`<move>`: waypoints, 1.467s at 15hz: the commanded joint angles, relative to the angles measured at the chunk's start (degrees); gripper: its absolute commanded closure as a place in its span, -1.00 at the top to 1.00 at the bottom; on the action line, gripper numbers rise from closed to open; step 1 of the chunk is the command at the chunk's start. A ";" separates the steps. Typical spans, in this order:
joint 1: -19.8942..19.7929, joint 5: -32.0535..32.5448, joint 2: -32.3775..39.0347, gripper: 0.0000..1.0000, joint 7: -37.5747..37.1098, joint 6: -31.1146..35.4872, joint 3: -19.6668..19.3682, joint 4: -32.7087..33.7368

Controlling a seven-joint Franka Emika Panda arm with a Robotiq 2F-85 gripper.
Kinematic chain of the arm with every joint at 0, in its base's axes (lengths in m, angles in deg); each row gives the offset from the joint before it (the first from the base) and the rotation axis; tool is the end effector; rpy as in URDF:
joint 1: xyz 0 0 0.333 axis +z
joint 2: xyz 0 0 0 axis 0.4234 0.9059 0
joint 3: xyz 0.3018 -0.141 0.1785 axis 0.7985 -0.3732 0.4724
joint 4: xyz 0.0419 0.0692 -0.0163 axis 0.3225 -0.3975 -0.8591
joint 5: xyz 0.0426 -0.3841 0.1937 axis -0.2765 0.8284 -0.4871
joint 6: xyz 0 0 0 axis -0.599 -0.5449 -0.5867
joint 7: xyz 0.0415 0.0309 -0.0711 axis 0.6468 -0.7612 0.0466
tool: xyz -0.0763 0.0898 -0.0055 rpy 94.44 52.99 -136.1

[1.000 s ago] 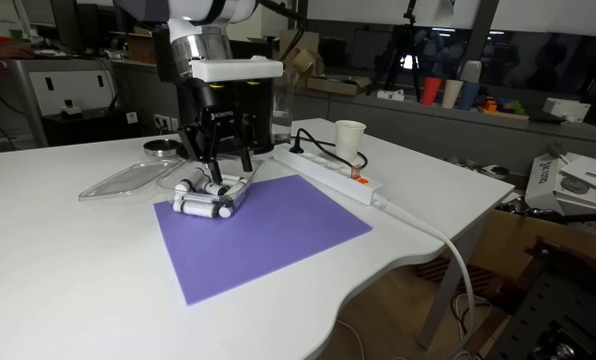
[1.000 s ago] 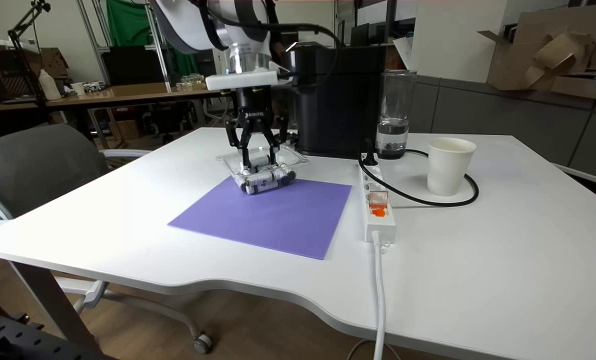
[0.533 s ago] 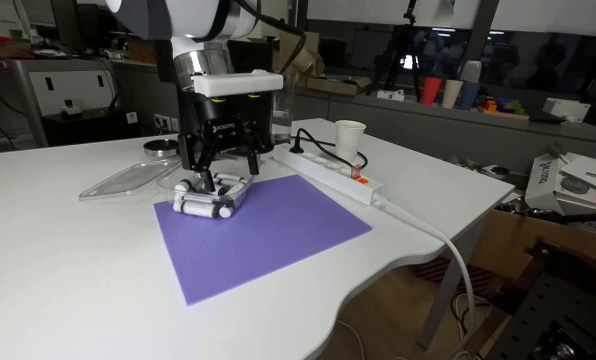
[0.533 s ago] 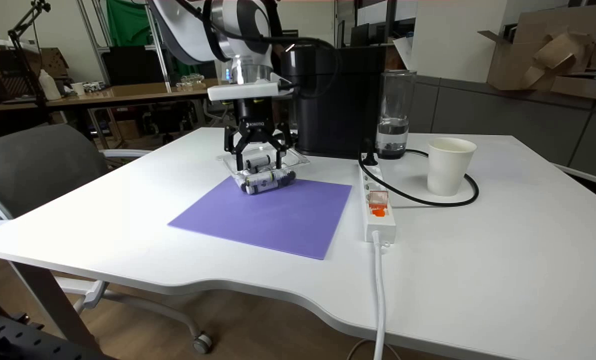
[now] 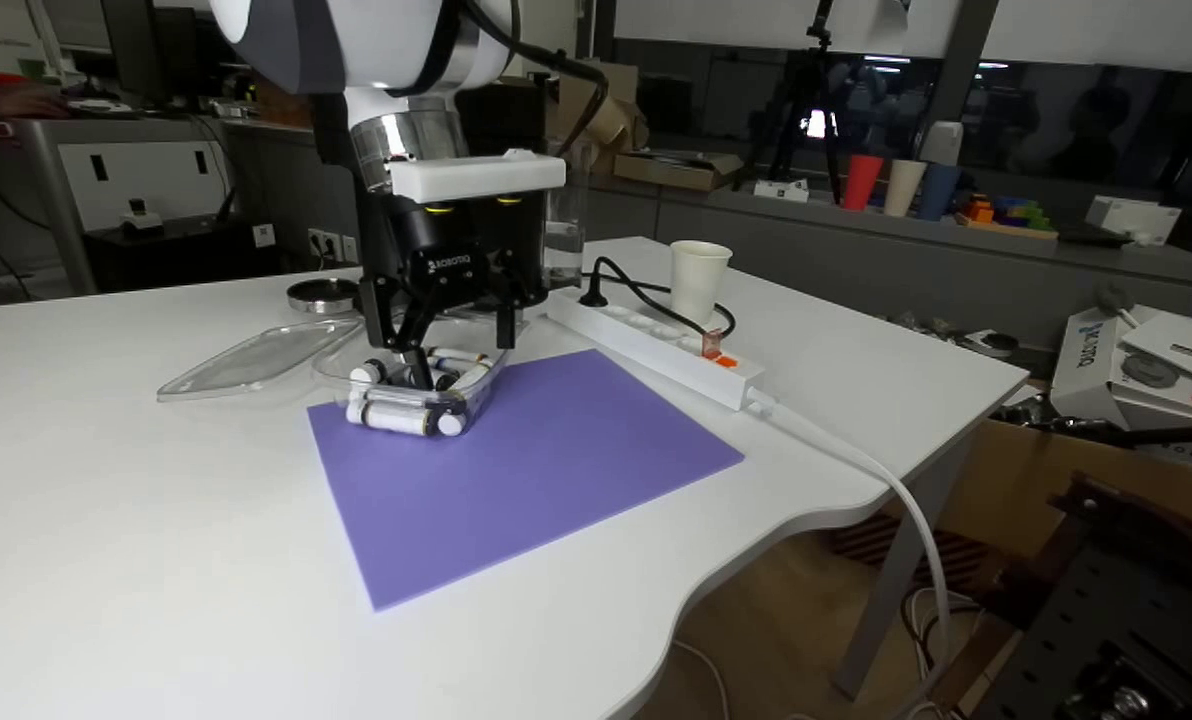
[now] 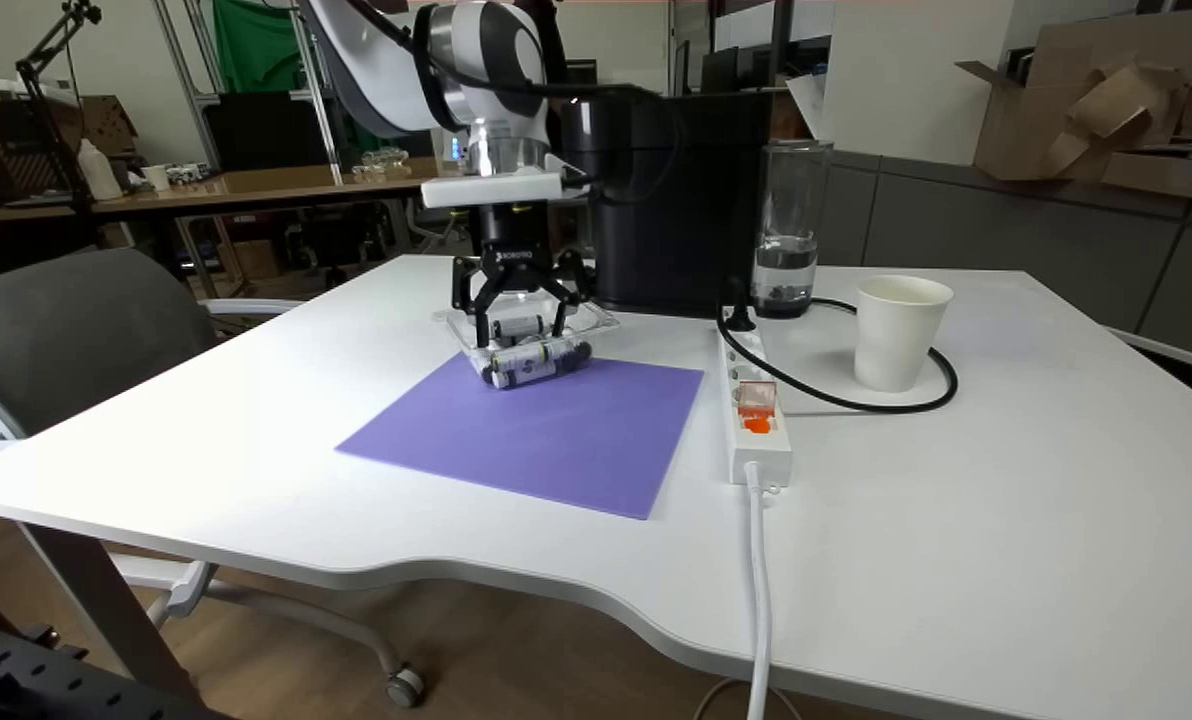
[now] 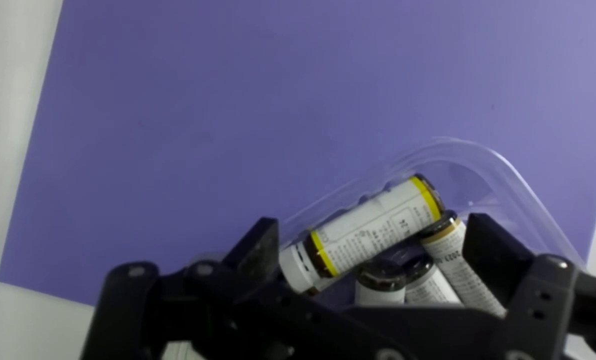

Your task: Take out an object from the box and place it on the purple mat

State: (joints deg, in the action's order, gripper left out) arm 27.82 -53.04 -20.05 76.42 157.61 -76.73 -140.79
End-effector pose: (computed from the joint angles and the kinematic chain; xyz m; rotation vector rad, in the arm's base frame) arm 0.6858 0.0328 0.1369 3.0313 0.2687 -0.4844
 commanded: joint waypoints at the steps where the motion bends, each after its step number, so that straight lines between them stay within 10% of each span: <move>1: -1.29 -0.37 0.98 1.00 4.02 0.96 1.61 1.30; 13: -5.41 6.56 0.44 1.00 35.24 -0.24 5.28 0.89; 22: -4.95 6.77 -0.23 1.00 40.62 1.35 4.67 -1.22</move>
State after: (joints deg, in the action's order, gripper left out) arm 23.05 -46.77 -19.77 117.13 158.50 -72.29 -141.05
